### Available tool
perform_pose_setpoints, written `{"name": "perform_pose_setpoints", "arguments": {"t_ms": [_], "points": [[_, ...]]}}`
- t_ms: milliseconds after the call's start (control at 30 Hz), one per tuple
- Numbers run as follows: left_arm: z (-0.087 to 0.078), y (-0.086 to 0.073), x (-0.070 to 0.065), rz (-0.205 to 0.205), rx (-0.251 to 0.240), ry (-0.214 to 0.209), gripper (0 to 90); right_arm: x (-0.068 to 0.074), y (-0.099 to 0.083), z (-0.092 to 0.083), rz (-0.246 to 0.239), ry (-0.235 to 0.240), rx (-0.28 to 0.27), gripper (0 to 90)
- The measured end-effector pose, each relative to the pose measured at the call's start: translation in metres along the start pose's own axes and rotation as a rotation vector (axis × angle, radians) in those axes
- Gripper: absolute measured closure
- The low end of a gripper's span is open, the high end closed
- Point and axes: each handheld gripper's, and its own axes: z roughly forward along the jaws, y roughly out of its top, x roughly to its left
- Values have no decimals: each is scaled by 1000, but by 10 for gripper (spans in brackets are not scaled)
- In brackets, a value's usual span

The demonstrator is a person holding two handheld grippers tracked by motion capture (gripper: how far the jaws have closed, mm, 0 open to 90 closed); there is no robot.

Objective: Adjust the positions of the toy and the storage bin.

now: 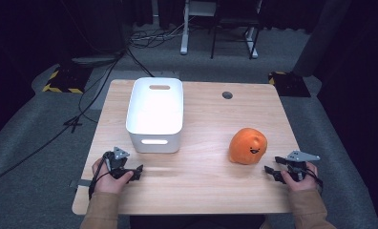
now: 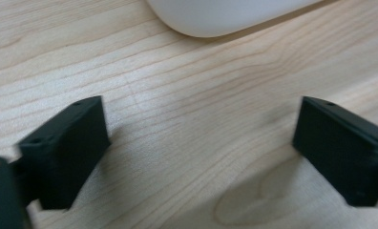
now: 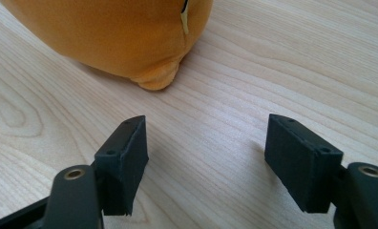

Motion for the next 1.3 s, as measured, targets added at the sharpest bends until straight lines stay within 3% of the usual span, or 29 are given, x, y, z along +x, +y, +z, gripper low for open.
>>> {"name": "perform_pose_setpoints", "arguments": {"t_ms": [33, 100, 367, 667, 967, 1300], "points": [[-2, 0, 1, 10, 5, -11, 98, 0, 0, 0, 0, 0, 0, 317], [-8, 2, 4, 18, 15, -33, 208, 0, 0, 0, 1, 0, 0, 317], [-32, 12, 8, 2, -49, -39, 213, 0, 0, 0, 0, 0, 0, 317], [-46, 22, 6, -35, -112, -62, 202, 0, 0, 0, 0, -1, 0, 316], [-62, 40, 3, -5, -206, -54, 198, 0, 0, 0, -3, -2, 0, 316], [-82, 58, 3, -37, -296, -80, 248, 0, 0, 0, -3, -3, -1, 316]]}}
